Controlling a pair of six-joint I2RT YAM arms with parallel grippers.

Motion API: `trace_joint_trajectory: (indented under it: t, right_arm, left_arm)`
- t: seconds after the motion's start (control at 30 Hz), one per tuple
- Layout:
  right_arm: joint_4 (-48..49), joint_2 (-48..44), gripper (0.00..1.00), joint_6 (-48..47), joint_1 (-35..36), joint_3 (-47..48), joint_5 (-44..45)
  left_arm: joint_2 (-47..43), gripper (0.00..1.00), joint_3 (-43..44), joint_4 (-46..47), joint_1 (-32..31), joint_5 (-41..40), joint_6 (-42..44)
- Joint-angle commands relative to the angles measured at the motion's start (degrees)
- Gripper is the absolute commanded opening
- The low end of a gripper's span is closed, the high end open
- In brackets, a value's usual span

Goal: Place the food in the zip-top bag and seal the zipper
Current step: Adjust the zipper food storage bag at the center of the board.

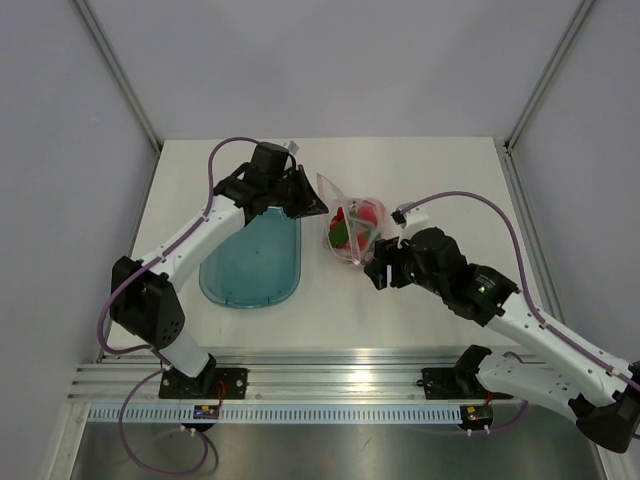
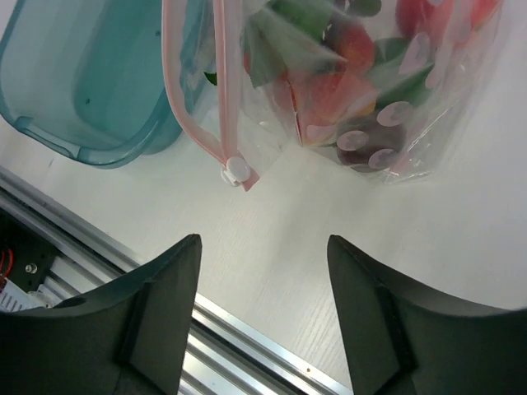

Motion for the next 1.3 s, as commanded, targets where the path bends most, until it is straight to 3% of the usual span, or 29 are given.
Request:
trace_joint_trajectory:
  t: [0.0,0.13,0.33,0.37,0.67,0.87,0.97,1.27]
  right_arm:
    - [7.19,2.1,0.68,-1.47,2.31,-0.51,2.36]
    - [7.71,4.56,0.6,-1.64,4.51,-0.33,4.98]
    - [7.8,9.83,0.63,-1.64,5.57,0.81,7.36]
    - [8.32,10.45,0.58,-1.99,5.66,0.46,7.71]
    - [23.6,11.68,0.47,-7.09,5.75,-5.95,10.53]
    - [27.66,14.76,0.25,-8.67,5.75,-5.43,10.18]
    - [27.41,13.19,0.02,-9.2,5.75,-5.17,10.62]
    - [20.55,5.89,0.0,-15.79,4.87,0.01,15.8]
  left_arm:
    - [-1.46,0.0,2.42,1.74,0.29,1.59,-1.01]
    - [-2.42,0.0,1.02,2.0,0.3,1.14,-1.27]
    - [-2.78,0.0,0.31,3.32,0.3,1.85,-2.41]
    - [-2.78,0.0,0.49,3.24,0.38,1.76,-2.41]
    - [-2.95,0.0,1.46,2.36,0.47,1.41,-2.24]
    - [-2.78,0.0,1.72,1.92,0.47,1.32,-2.24]
    - [-3.13,0.0,1.9,0.95,0.56,0.79,-1.45]
    - [-7.25,0.01,3.21,-2.92,1.09,-1.32,3.29]
